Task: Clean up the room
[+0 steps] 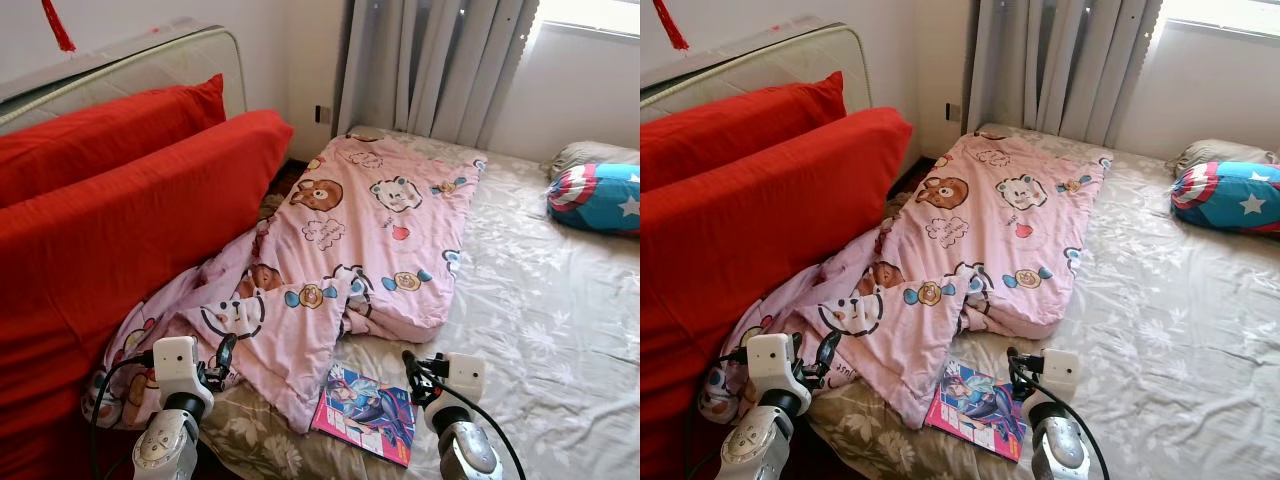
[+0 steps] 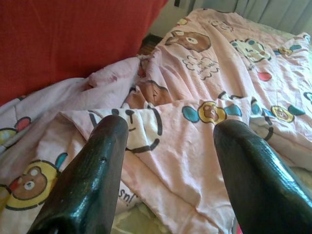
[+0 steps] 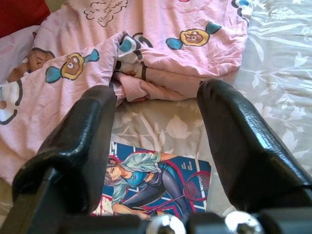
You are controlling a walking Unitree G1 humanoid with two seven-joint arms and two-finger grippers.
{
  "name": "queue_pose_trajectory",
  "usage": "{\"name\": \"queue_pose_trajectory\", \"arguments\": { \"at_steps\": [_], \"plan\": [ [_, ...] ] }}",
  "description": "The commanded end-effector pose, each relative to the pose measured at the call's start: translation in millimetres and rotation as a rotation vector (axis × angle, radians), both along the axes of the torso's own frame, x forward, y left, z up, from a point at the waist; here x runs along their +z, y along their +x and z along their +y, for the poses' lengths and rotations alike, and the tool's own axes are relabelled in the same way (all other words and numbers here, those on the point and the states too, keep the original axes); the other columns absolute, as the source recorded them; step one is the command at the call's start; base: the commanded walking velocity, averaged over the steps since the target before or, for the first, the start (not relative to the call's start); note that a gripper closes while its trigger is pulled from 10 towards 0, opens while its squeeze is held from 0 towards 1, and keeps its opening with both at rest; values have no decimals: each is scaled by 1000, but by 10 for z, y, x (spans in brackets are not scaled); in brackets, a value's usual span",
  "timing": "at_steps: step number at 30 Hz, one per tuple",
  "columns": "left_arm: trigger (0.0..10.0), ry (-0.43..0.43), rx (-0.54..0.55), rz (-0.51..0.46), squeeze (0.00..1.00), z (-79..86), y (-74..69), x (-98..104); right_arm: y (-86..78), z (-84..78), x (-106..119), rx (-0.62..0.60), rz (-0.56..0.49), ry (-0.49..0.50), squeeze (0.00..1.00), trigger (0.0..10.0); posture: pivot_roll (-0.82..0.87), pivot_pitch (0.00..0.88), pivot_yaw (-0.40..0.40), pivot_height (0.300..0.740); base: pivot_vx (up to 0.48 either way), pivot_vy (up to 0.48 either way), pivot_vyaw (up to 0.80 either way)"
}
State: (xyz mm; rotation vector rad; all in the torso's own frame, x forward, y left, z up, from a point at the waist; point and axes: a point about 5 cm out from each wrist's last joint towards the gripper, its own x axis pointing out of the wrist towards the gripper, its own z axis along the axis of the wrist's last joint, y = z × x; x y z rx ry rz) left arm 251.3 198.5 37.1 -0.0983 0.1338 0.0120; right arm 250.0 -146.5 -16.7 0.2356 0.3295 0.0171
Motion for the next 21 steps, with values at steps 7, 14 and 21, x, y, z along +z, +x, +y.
{"name": "queue_pose_trajectory", "arguments": {
  "at_steps": [7, 14, 21],
  "plan": [
    [10000, 1, -7, 7, 0, 6, -36, -4, -27, 7, 16, -7, -21, 14, 0, 10000, 74, 11, -46, 674, 0, 0, 0],
    [10000, 1, -7, 7, 0, 6, -36, -4, -27, 7, 16, -7, -21, 14, 0, 10000, 74, 11, -46, 674, 0, 0, 0],
    [10000, 1, -7, 7, 0, 6, -36, -4, -27, 7, 16, -7, -21, 14, 0, 10000, 74, 11, -46, 674, 0, 0, 0]
  ]
}}
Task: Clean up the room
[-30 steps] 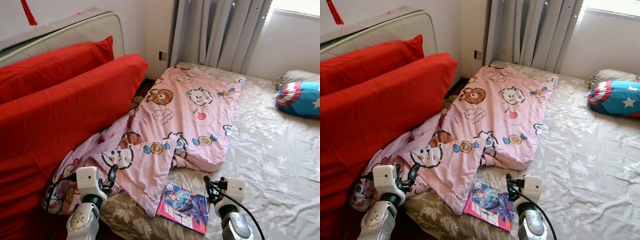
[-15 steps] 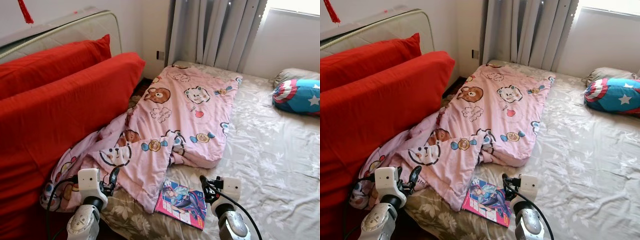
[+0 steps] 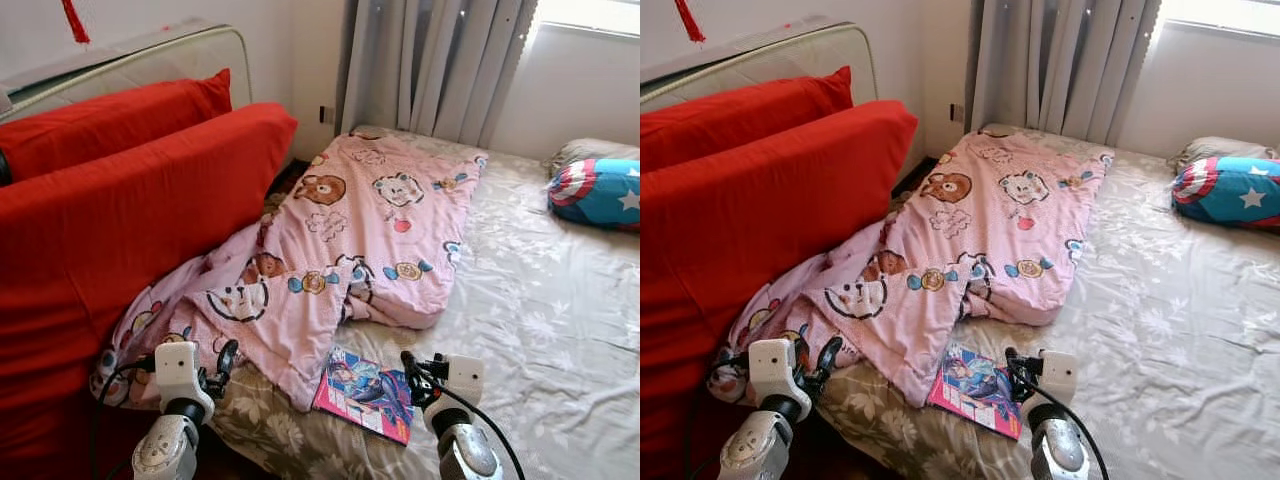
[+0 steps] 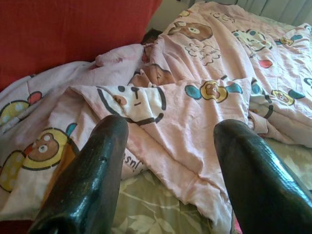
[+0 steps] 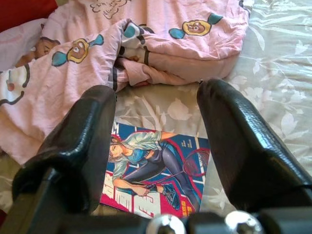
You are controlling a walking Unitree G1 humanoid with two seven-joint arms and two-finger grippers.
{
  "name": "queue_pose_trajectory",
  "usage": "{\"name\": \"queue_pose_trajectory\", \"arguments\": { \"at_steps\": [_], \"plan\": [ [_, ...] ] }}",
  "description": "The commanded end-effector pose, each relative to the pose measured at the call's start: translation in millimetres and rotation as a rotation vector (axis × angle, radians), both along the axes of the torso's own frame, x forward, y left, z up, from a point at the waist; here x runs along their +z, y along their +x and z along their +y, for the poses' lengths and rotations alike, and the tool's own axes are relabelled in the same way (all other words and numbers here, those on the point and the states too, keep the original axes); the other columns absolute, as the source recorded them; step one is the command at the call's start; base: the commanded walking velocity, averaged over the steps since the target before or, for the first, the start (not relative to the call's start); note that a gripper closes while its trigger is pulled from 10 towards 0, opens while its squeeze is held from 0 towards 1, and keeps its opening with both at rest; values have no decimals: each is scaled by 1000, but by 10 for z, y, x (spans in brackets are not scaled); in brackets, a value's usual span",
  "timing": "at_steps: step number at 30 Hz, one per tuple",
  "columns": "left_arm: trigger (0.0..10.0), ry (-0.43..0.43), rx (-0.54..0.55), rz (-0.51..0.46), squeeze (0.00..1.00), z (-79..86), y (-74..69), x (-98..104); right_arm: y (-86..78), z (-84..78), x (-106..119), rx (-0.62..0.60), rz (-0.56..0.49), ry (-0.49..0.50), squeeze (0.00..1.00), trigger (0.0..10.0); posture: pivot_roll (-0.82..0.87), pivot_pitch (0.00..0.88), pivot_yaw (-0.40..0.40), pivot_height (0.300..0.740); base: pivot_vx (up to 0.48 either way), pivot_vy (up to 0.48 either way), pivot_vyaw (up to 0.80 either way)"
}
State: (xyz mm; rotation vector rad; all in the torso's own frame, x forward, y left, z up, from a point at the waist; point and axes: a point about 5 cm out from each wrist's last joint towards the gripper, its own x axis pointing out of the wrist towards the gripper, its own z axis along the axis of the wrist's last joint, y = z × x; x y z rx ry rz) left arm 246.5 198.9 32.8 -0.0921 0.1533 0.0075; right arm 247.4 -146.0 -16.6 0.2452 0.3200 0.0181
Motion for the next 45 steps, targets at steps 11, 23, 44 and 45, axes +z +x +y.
{"name": "queue_pose_trajectory", "arguments": {
  "at_steps": [11, 23, 44, 45],
  "plan": [
    [10000, -4, -1, -12, 0, 3, 13, 38, -1, 2, 15, -5, -12, 4, 0, 10000, 74, 11, -46, 674, 0, 0, 0],
    [10000, 8, 7, 7, 0, 24, -50, -2, -22, 63, -62, 22, 44, 18, 0, 10000, 91, 60, -51, 649, 0, 0, 0],
    [10000, 0, -4, 0, 0, -4, -30, 28, -13, 59, -94, 26, 72, 5, 0, 10000, 94, 52, -51, 649, 0, 0, 0],
    [10000, -1, -4, 0, 0, -6, -26, 29, -14, 64, -104, 33, 84, 2, 0, 10000, 93, 51, -50, 649, 0, 0, 0]
  ]
}}
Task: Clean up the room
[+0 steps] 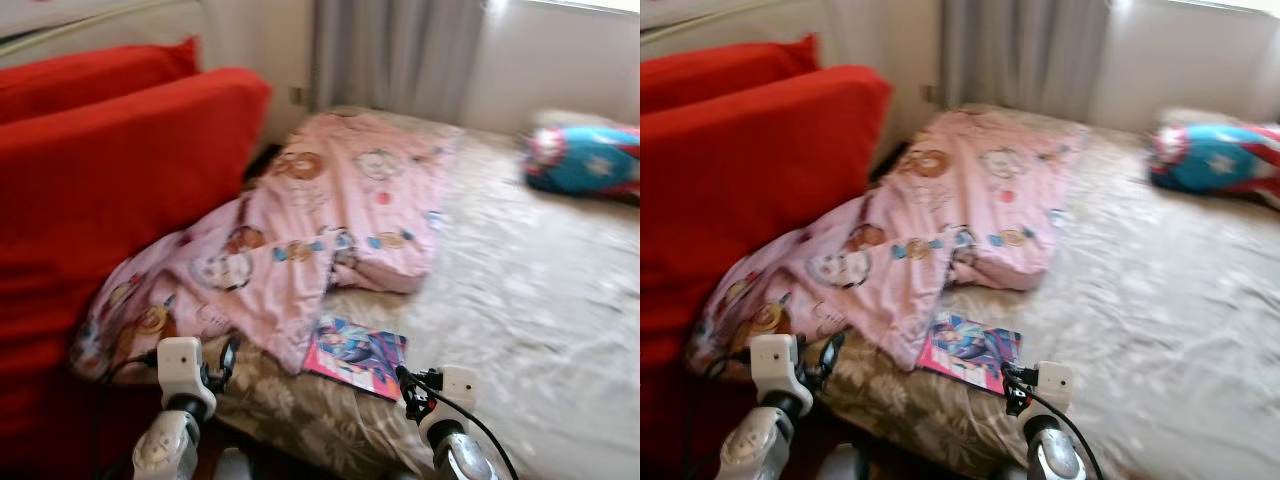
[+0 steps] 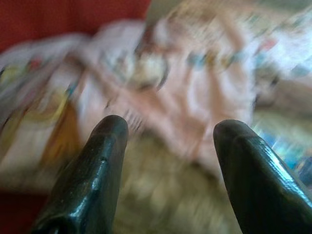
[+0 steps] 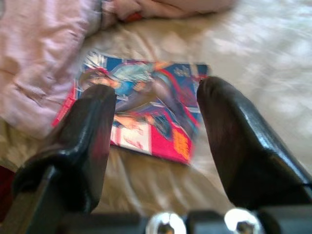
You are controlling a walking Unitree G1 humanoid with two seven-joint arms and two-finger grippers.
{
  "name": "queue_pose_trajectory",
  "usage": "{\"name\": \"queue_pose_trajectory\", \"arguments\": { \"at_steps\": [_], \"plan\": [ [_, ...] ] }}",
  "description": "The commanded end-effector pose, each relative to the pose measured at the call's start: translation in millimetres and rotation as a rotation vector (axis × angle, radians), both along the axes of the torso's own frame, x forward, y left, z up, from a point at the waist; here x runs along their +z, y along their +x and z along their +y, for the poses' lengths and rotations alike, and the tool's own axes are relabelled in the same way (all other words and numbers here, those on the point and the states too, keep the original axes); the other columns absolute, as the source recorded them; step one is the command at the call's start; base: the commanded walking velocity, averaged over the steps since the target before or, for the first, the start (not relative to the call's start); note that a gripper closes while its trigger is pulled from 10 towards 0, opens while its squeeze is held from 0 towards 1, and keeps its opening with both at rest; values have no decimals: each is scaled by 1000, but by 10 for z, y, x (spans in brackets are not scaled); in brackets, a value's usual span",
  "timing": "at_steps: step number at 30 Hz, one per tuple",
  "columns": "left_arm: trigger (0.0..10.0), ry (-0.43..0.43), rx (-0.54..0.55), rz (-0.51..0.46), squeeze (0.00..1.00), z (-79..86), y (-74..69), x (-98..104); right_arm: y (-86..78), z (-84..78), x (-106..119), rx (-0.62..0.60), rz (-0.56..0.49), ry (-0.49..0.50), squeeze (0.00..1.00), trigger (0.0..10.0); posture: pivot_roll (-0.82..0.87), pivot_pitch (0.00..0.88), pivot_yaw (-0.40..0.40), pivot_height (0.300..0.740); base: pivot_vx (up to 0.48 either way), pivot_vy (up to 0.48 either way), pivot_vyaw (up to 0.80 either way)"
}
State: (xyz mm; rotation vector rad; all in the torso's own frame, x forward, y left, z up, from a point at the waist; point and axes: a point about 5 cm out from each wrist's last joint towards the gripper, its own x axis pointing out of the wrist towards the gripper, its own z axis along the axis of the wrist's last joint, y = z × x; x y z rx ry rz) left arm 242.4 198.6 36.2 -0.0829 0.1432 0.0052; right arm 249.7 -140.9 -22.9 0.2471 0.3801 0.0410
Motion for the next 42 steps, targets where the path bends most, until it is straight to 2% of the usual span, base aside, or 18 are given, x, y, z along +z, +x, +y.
{"name": "queue_pose_trajectory", "arguments": {
  "at_steps": [1, 4, 8, 15, 17, 20, 36, 42],
  "plan": [
    [10000, -10, -2, 10, 0, -4, 17, -4, -37, 16, -48, 8, 36, -5, 0, 10000, 93, 51, -50, 649, 0, 0, 0],
    [10000, -10, -7, 10, 0, -17, 26, 0, -27, 25, -37, 11, 21, 4, 0, 10000, 91, 47, -48, 629, 0, 0, 0],
    [10000, -10, -10, 12, 0, -17, 32, 0, -13, 17, -17, -6, -2, 20, 0, 10000, 93, 38, -46, 629, 0, 0, 0],
    [10000, -9, -14, 14, 0, -11, 32, -2, -18, 39, -58, 14, 42, -4, 0, 10000, 93, 31, -43, 629, 0, 0, 0],
    [10000, -8, -15, 14, 0, -10, 33, -1, -16, 48, -57, 15, 38, -2, 0, 10000, 95, 27, -42, 609, 0, 0, 0],
    [10000, -8, -14, 13, 0, -8, 36, 1, -8, 47, -28, 6, 6, 17, 0, 10000, 95, 27, -42, 609, 0, 0, 0],
    [10000, -15, -20, 30, 0, -25, 30, -25, -10, 74, -66, 44, 47, 15, 0, 10000, 98, 39, -46, 609, 0, 0, 0],
    [10000, -17, -21, 29, 0, -25, 35, -22, 4, 100, -31, 82, 7, -12, 0, 10000, 98, 43, -47, 609, 0, 0, 228]
  ]
}}
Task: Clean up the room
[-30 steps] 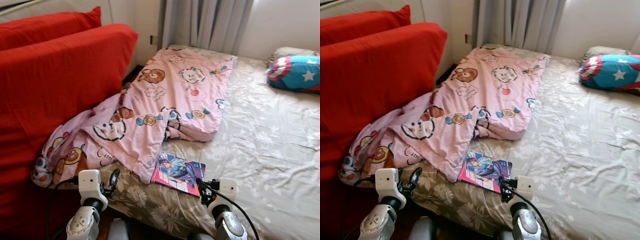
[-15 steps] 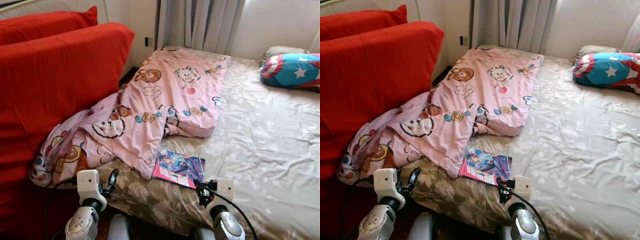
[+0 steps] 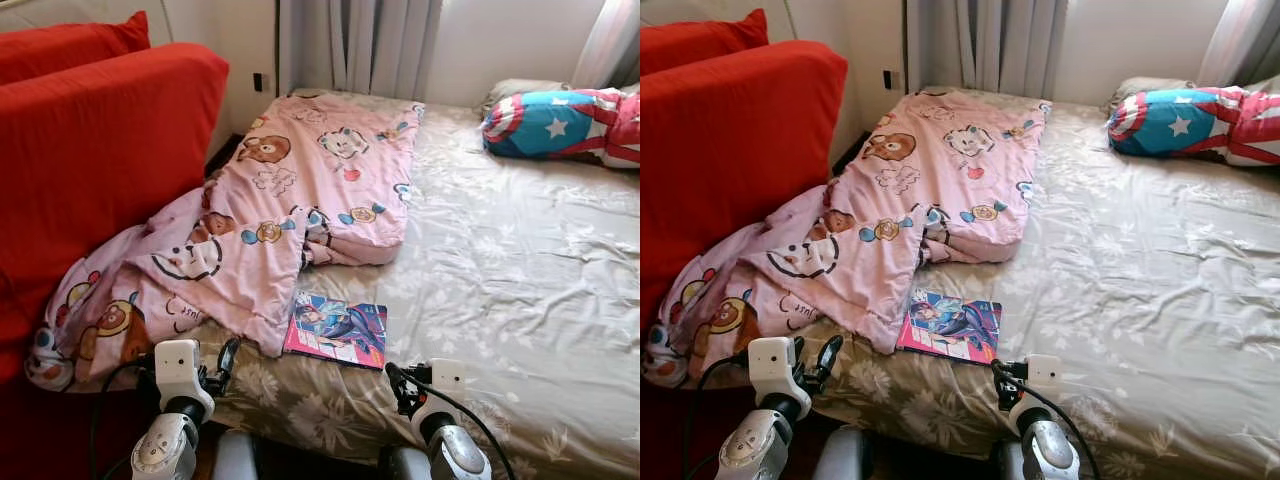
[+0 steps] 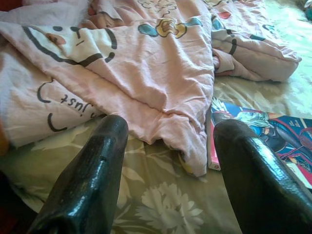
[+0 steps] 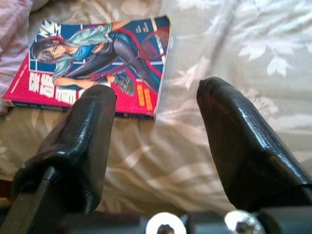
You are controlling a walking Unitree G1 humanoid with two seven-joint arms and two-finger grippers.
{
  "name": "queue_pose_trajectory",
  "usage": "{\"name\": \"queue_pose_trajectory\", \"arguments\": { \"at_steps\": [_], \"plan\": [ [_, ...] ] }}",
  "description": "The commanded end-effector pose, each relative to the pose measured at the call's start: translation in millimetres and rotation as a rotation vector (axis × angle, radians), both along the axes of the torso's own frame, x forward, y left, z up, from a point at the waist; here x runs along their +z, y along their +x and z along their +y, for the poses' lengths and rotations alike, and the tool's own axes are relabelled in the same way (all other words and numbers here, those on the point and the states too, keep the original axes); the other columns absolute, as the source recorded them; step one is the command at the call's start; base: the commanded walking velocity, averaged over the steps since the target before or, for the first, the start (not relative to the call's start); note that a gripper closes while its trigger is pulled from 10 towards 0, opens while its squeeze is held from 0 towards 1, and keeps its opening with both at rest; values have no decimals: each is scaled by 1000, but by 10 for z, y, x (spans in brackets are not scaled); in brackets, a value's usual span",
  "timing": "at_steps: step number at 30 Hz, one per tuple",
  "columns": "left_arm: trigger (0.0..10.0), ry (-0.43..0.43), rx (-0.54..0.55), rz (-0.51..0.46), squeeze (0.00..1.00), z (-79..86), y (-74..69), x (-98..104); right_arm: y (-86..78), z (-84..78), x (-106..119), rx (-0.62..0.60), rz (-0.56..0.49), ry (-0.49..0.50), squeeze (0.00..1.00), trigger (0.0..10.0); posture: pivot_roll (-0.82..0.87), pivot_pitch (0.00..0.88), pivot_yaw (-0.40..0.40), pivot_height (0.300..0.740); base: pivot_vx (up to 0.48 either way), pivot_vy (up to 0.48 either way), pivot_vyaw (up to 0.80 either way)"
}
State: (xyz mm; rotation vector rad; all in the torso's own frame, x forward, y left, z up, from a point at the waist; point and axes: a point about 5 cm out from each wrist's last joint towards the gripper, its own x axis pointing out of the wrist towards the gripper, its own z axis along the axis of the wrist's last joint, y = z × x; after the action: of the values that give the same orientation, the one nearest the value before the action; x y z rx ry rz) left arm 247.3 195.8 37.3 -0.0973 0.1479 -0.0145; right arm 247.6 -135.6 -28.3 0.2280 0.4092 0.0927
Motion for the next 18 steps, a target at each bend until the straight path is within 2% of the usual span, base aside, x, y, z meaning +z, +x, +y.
{"name": "queue_pose_trajectory", "arguments": {
  "at_steps": [1, 9, 14, 18],
  "plan": [
    [10000, -1, -3, 25, 0, 5, -13, -32, 25, 53, 22, 24, -12, 0, 0, 10000, 97, 43, -47, 609, 0, 0, 800],
    [10000, -3, -6, 25, 0, 5, -7, -30, 26, 90, 26, 32, -15, 11, 0, 10000, 100, 45, -47, 609, 0, 0, 800],
    [10000, -3, -5, 24, 0, 6, -5, -28, 29, 96, 26, 33, -14, 13, 0, 10000, 100, 45, -45, 609, 0, 0, 480],
    [10000, -2, -8, 25, 0, 4, -3, -28, 35, 77, 13, 0, 10, 11, 0, 10000, 99, 47, -43, 609, 0, 0, 0]
  ]
}}
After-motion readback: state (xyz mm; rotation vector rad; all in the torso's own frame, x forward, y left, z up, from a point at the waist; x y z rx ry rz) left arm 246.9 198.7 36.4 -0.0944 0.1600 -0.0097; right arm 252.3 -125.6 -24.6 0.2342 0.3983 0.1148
